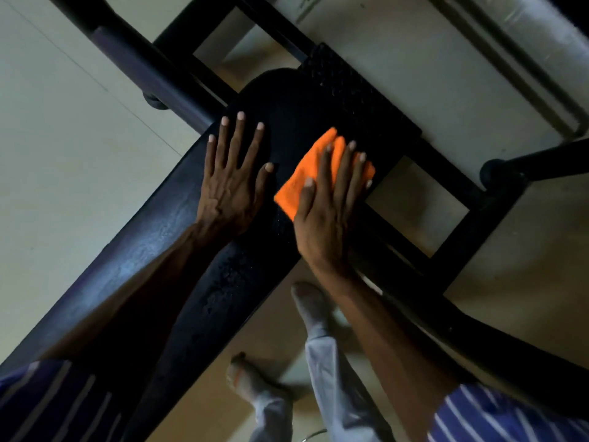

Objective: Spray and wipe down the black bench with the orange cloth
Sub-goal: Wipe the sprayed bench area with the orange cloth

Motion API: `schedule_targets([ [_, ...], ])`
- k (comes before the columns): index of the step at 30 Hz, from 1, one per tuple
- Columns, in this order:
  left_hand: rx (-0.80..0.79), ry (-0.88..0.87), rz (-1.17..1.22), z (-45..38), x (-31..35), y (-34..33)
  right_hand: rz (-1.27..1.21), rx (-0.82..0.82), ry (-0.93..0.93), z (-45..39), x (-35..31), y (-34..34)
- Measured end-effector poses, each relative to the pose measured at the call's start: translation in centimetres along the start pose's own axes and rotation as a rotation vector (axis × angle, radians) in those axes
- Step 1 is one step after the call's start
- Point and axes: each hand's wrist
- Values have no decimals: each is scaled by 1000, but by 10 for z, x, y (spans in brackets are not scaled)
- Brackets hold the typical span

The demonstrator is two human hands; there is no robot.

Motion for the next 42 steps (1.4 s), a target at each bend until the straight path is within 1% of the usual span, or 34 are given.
schedule_targets([
  [2,-12,-12,15,5,-1,7,13,-94,131,24,9,7],
  [5,-10,3,26,22,-7,12,116,-157,264,-1,24,10],
  [7,28,65,37,40,-13,13,178,-138,309,-36,22,4],
  [9,64,160,32,61,-21,13,188,-126,314,-65,14,-2],
  [12,71,296,27,97,-28,11,213,-102,342,-49,5,-6],
  [14,76,344,38,116,-29,10,200,-126,478,-13,9,-2],
  [16,91,360,45,128,-30,10,205,-192,656,13,25,5],
  [18,92,375,36,135,-31,9,207,-251,816,0,39,7],
  [20,94,379,25,140,-31,8,217,-265,907,-26,42,7],
  [21,101,379,20,143,-31,7,213,-248,884,-37,40,5],
  [23,115,386,16,146,-31,4,196,-191,700,-40,24,0],
  [25,124,395,14,151,-28,1,191,-135,493,-15,2,-2],
  [26,130,400,16,154,-27,1,190,-122,459,4,-6,-3],
  [27,137,403,23,159,-26,1,187,-129,493,24,-10,-3],
  [30,155,411,42,180,-23,7,208,-224,786,63,4,2],
  [32,137,412,49,200,-25,11,227,-279,943,54,16,4],
  [33,121,411,49,210,-25,12,235,-288,989,45,18,5],
  [34,106,408,44,220,-25,12,241,-282,995,35,17,4],
  [35,96,405,34,230,-25,12,239,-263,958,28,13,3],
  [37,84,404,5,250,-24,8,228,-214,792,30,-2,0],
  [39,69,405,-24,266,-22,3,210,-168,657,54,-20,-3],
  [40,62,403,-34,274,-21,-1,192,-170,658,70,-24,-4],
  [42,63,395,-50,284,-21,-6,190,-217,796,98,-19,-4],
])
Point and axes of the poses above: each hand's wrist, its own z-axis away from the middle knuckle, its own y-axis out of the back of the hand, x = y × z, and after that the axes turned 5 degrees about z, right-handed
